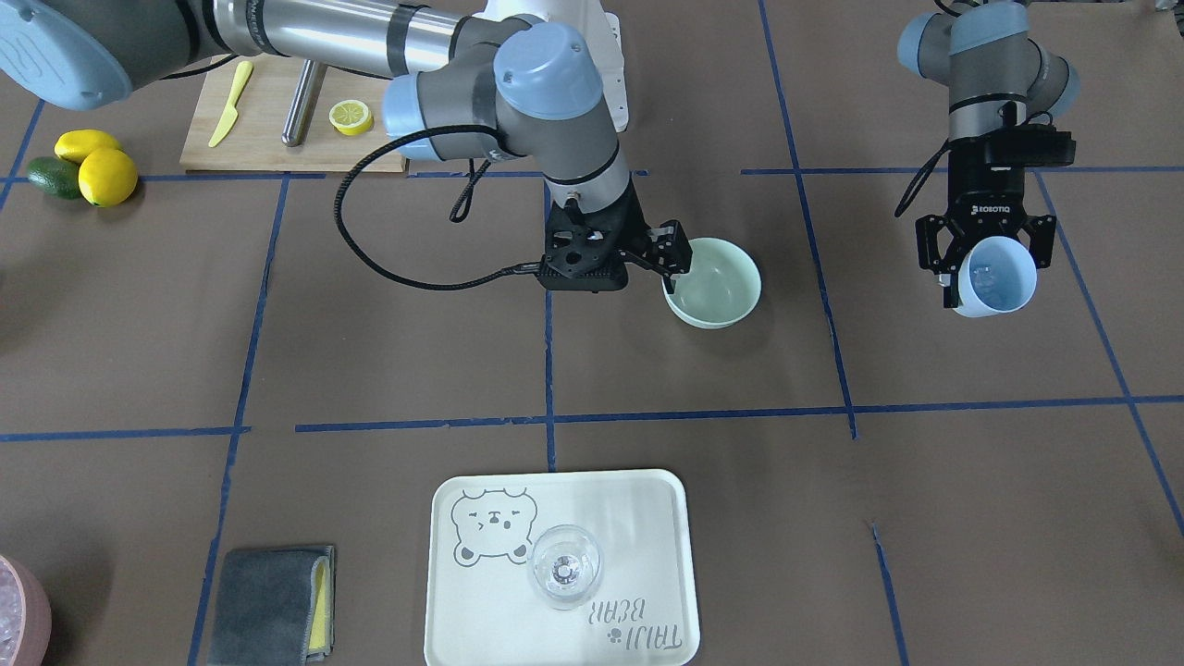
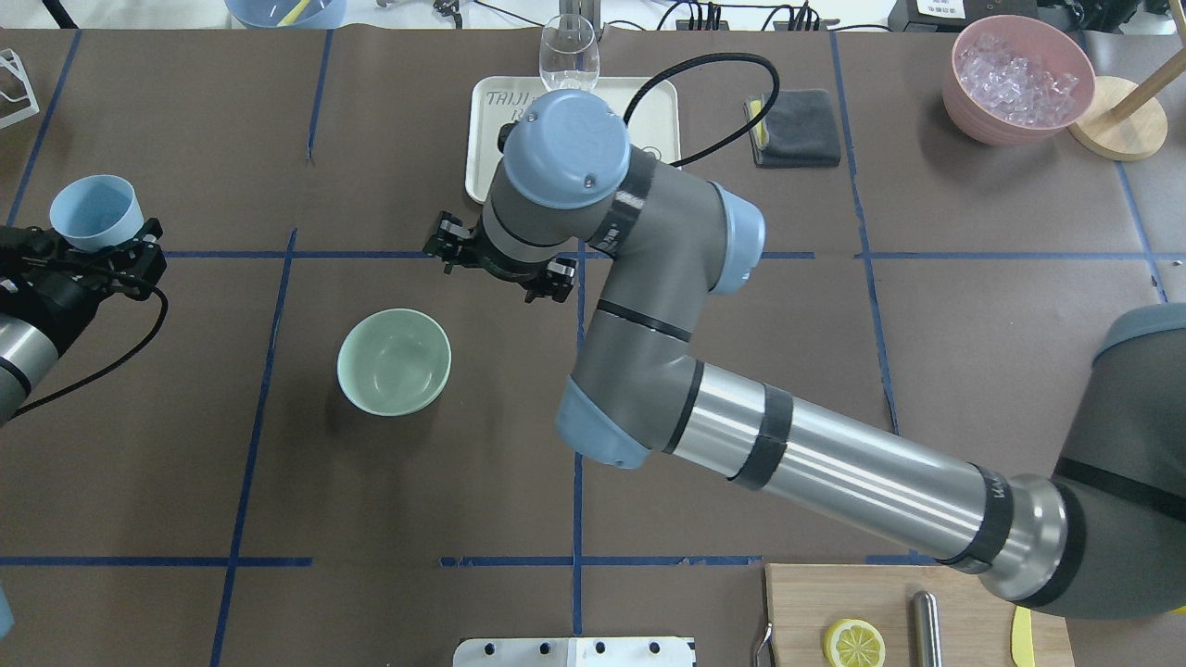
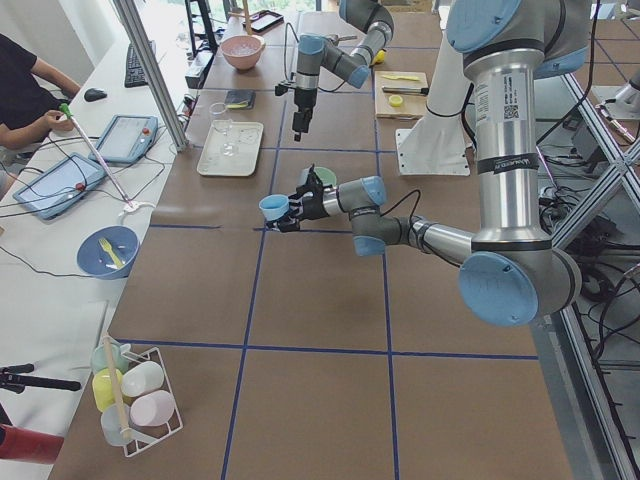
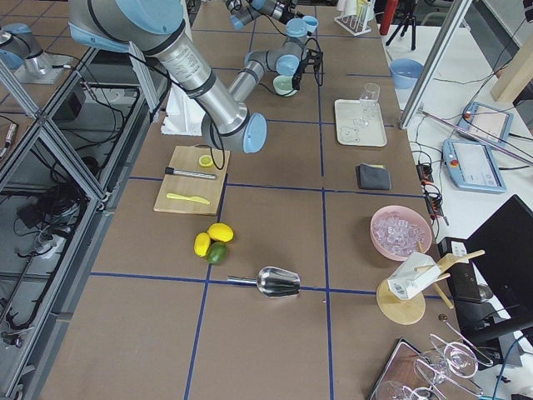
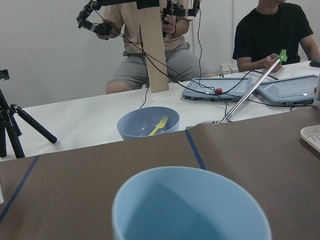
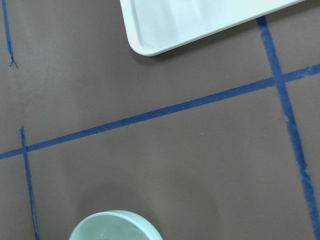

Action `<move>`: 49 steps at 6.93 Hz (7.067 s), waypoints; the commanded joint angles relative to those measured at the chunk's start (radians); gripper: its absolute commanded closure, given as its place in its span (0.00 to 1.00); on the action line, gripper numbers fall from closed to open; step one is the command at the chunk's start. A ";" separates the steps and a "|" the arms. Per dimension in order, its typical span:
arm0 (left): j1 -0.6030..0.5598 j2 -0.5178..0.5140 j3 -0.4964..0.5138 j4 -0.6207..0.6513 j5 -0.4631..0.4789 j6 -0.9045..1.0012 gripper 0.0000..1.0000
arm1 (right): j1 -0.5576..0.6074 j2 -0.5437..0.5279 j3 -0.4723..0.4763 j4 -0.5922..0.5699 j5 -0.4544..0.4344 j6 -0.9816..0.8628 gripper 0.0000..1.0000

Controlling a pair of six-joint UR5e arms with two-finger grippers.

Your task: Pour ice into bowl

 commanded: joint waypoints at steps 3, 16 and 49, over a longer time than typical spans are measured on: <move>0.298 -0.013 -0.008 0.007 0.426 -0.023 1.00 | 0.027 -0.205 0.200 -0.004 0.017 -0.007 0.00; 0.376 -0.251 -0.071 0.891 0.617 0.624 1.00 | 0.023 -0.253 0.197 0.009 0.009 -0.022 0.00; 0.063 0.230 -0.029 -0.149 -0.171 0.002 1.00 | -0.170 0.080 -0.179 0.009 -0.178 0.010 0.00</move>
